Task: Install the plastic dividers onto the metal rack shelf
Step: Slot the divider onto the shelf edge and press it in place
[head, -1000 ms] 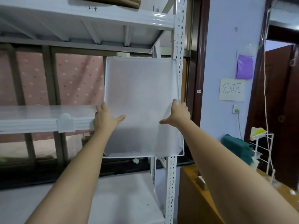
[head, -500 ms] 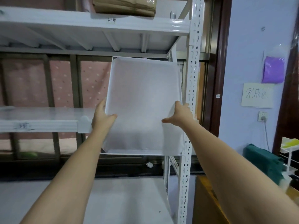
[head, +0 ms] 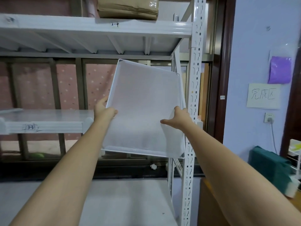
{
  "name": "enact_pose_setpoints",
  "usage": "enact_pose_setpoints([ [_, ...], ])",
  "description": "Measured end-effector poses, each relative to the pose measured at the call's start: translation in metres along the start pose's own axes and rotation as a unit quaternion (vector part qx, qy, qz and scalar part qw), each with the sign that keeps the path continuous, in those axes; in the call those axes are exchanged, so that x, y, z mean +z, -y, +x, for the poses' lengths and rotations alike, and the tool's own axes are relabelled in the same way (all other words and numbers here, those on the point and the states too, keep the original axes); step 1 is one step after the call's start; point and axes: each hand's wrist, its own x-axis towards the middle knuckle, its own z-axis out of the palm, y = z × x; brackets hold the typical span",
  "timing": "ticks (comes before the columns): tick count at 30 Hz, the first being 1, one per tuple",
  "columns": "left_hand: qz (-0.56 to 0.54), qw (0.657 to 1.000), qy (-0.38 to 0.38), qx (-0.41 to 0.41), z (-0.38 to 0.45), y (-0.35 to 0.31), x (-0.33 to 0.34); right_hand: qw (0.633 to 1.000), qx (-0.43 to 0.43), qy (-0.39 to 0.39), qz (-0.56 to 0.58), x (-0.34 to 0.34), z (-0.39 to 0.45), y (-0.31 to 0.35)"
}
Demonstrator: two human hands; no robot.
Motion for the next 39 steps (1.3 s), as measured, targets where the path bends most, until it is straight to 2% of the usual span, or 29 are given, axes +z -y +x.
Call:
enact_pose_setpoints([
  [3,-0.03,0.999,-0.005,-0.022,-0.003,-0.003,0.001,0.998,-0.024,-0.013,-0.048,0.003,-0.002,0.002],
  [6,-0.03,0.999,-0.01,-0.033,-0.003,-0.002,0.002,0.986,-0.132,0.007,-0.102,0.008,-0.007,0.004],
  [10,-0.02,0.999,-0.02,-0.04,-0.004,-0.003,0.006,0.953,-0.259,0.079,-0.137,0.017,-0.012,0.006],
  [14,-0.006,0.999,-0.016,-0.039,-0.007,-0.008,0.009,0.912,-0.322,0.091,-0.236,0.031,-0.018,0.008],
  [24,0.001,0.999,-0.02,-0.036,-0.001,-0.017,0.017,0.884,-0.356,0.068,-0.295,0.061,-0.04,0.009],
  [30,-0.005,1.0,0.005,-0.023,0.004,-0.028,0.024,0.896,-0.341,0.051,-0.281,0.065,-0.032,0.008],
  [35,-0.05,0.993,0.099,-0.027,0.003,-0.047,0.028,0.899,-0.359,0.057,-0.243,0.054,-0.029,0.005],
  [39,-0.148,0.97,0.193,-0.023,0.004,-0.051,0.017,0.908,-0.364,0.052,-0.2,0.041,-0.03,0.003],
])
